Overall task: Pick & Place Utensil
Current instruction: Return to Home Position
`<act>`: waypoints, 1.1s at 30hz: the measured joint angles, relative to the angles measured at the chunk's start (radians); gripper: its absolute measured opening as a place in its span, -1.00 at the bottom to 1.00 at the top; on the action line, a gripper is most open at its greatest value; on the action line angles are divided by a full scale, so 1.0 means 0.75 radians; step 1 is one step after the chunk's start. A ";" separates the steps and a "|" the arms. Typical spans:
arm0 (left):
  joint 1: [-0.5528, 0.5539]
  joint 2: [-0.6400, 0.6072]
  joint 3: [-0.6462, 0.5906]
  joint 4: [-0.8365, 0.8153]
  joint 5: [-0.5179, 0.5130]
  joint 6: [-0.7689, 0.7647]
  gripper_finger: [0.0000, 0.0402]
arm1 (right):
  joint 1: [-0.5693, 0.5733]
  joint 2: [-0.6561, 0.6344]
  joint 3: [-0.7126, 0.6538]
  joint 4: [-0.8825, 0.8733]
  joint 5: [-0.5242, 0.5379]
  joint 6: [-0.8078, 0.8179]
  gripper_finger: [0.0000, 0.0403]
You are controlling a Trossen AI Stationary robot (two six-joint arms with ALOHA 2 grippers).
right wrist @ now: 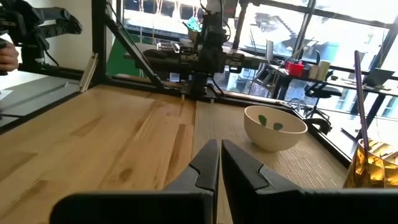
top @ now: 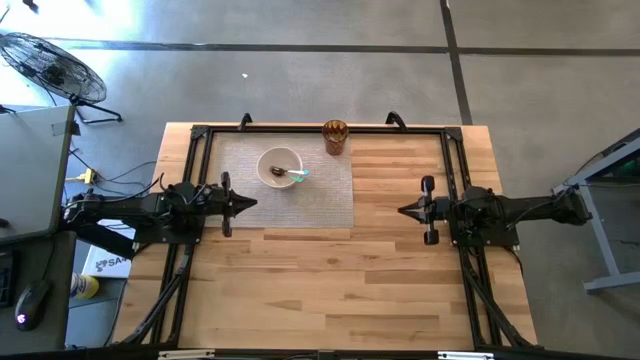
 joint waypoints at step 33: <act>-0.001 -0.147 0.012 -0.038 0.043 0.013 -1.00 | 0.000 0.000 -0.001 0.001 0.001 -0.001 -0.94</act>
